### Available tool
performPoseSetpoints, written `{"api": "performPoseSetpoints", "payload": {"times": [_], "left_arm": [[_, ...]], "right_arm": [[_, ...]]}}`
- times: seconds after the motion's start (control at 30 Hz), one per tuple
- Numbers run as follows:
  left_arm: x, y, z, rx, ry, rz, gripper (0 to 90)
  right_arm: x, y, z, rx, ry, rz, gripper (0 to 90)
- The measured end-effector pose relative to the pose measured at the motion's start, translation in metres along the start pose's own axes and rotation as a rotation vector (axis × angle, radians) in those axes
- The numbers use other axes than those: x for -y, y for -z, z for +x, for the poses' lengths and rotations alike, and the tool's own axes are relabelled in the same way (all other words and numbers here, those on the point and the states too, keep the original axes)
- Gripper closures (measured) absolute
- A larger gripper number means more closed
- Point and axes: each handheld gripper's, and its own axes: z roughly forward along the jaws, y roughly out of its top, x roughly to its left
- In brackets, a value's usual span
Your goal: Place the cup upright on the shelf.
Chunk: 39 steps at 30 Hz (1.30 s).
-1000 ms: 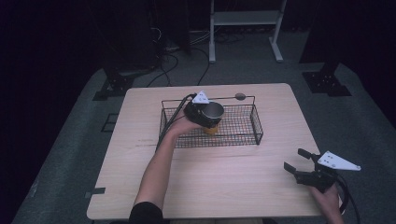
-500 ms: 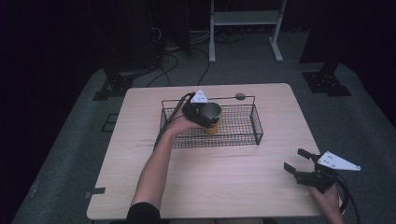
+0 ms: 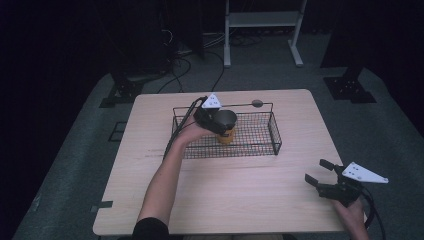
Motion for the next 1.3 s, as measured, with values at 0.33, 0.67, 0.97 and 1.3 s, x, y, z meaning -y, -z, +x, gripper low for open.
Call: {"api": "performPoseSetpoints", "payload": {"times": [0.33,0.67,0.97,1.3], "left_arm": [[-0.017,0.018,-0.016,-0.003,-0.008,-0.09,1.4],[-0.02,0.023,-0.025,0.012,0.008,-0.127,1.4],[-0.018,0.03,-0.03,0.022,0.017,-0.154,1.4],[-0.019,0.036,-0.038,0.042,0.018,-0.189,1.4]], "right_arm": [[0.0,-0.001,0.001,0.014,-0.001,0.008,13.4],[0.0,-0.001,0.001,0.014,-0.001,0.009,13.4],[0.0,-0.001,0.002,0.016,0.0,0.014,13.4],[0.0,-0.002,0.002,0.02,0.003,0.017,13.3]]}}
